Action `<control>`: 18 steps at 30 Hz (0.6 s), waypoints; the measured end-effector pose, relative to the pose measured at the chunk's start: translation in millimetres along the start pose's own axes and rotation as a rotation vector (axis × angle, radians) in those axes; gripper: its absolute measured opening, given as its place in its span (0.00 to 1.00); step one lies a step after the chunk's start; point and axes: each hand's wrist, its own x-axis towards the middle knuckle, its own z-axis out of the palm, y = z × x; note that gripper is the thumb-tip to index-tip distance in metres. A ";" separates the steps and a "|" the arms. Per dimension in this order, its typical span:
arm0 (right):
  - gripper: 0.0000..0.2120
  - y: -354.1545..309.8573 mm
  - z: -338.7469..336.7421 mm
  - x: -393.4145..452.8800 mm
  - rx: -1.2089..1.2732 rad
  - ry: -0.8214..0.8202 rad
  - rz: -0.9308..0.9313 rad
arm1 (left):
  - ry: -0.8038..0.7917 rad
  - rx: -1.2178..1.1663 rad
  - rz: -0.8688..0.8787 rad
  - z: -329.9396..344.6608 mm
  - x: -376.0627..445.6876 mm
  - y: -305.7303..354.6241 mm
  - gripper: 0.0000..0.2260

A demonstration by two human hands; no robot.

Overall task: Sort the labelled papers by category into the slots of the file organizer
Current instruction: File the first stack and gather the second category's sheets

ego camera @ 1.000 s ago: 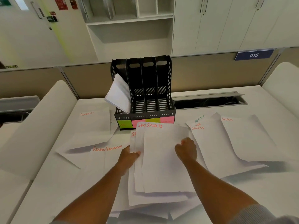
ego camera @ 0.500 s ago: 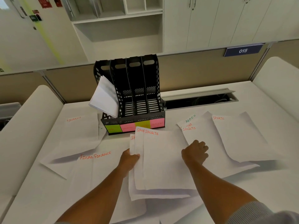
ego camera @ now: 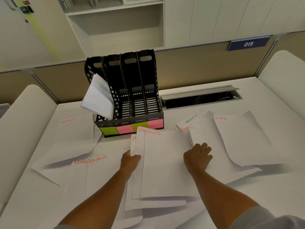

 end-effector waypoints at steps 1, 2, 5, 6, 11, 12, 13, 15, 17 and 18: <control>0.09 -2.8 -0.9 -1.4 0.052 0.037 -0.031 | 0.013 -0.003 0.003 1.1 0.4 -0.7 0.12; 0.09 -5.9 -2.2 -3.1 0.105 0.066 -0.073 | 0.027 -0.008 0.005 2.3 0.5 -1.0 0.12; 0.06 -19.1 -5.3 -9.6 0.264 0.064 -0.205 | 0.045 -0.037 0.000 4.8 1.3 0.0 0.13; 0.06 -23.9 -5.8 -12.1 0.289 0.042 -0.241 | 0.043 -0.045 -0.001 5.7 1.2 1.3 0.13; 0.10 -48.9 -2.4 -29.0 0.257 -0.139 -0.445 | -0.008 -0.068 -0.003 13.2 -1.1 8.3 0.14; 0.11 -53.0 -0.8 -31.3 0.267 -0.192 -0.476 | -0.025 -0.069 -0.001 14.7 -1.3 9.4 0.15; 0.12 -56.3 0.5 -33.1 0.284 -0.242 -0.504 | -0.043 -0.072 -0.001 16.0 -1.2 10.4 0.15; 0.14 -59.9 2.4 -35.4 0.328 -0.324 -0.556 | -0.077 -0.087 0.001 17.1 -0.9 12.1 0.16; 0.15 -61.0 2.3 -36.0 0.395 -0.400 -0.561 | -0.105 -0.091 0.026 17.6 -0.6 13.3 0.18; 0.16 -61.4 1.3 -35.9 0.440 -0.440 -0.550 | -0.115 -0.087 0.041 18.1 -0.7 13.8 0.19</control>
